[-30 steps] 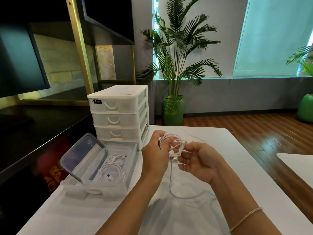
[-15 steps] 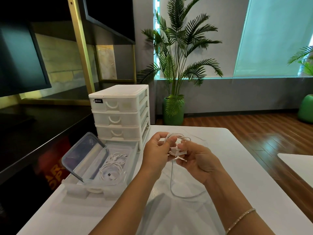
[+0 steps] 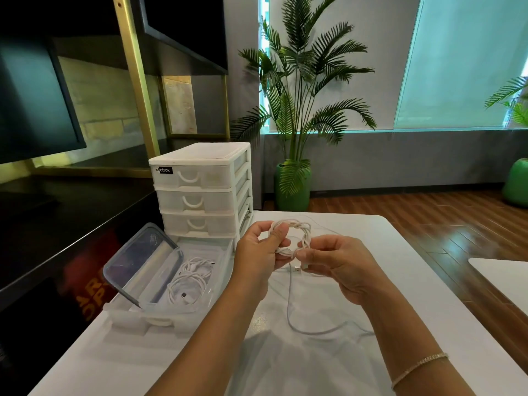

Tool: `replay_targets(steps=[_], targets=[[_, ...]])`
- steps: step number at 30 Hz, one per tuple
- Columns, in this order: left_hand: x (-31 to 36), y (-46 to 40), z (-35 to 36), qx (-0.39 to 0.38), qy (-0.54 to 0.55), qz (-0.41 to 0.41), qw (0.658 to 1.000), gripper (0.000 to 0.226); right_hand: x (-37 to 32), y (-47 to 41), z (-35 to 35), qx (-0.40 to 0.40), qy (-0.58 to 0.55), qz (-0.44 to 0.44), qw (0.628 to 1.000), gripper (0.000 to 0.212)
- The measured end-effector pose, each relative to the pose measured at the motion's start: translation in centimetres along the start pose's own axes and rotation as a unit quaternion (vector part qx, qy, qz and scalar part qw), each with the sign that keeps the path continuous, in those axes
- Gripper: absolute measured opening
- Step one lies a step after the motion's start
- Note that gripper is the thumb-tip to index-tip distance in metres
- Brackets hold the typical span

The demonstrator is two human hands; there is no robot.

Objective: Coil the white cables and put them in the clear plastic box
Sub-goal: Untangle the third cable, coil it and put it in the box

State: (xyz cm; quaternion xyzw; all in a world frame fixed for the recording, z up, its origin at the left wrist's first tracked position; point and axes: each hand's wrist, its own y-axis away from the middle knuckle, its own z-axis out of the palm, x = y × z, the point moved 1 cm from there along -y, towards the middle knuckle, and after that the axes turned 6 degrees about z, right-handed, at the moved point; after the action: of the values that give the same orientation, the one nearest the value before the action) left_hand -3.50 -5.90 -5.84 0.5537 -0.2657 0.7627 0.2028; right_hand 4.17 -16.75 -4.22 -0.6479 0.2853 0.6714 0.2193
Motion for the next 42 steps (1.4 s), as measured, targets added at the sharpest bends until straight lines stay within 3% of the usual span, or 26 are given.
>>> replay_targets(steps=[6,17,21,24,32,39,42], targets=[[0.2,0.7,0.9,-0.031,0.015,-0.013,0.999,0.007,-0.2,0.5,-0.1,-0.036,0.034,-0.042,0.998,0.015],[0.5,0.4,0.6,0.005,0.012,0.011,1.000,0.017,0.6,0.4,0.6,-0.019,0.054,-0.113,0.992,0.024],[0.6,0.6,0.4,0.028,-0.052,0.088,0.994,0.019,0.7,0.2,0.8,-0.003,0.032,-0.079,0.996,0.025],[0.6,0.6,0.1,0.036,-0.067,0.102,0.992,0.018,0.3,0.3,0.8,-0.021,-0.004,-0.041,0.999,0.031],[0.4,0.7,0.4,0.013,-0.041,0.065,0.997,0.006,0.2,0.2,0.5,-0.008,-0.003,0.001,1.000,0.014],[0.3,0.6,0.4,0.023,-0.065,0.025,0.997,0.013,0.3,0.1,0.4,0.005,-0.010,0.006,1.000,0.004],[0.2,0.5,0.4,0.027,-0.080,0.012,0.996,0.029,0.4,0.0,0.4,0.028,-0.035,0.012,0.999,0.004]])
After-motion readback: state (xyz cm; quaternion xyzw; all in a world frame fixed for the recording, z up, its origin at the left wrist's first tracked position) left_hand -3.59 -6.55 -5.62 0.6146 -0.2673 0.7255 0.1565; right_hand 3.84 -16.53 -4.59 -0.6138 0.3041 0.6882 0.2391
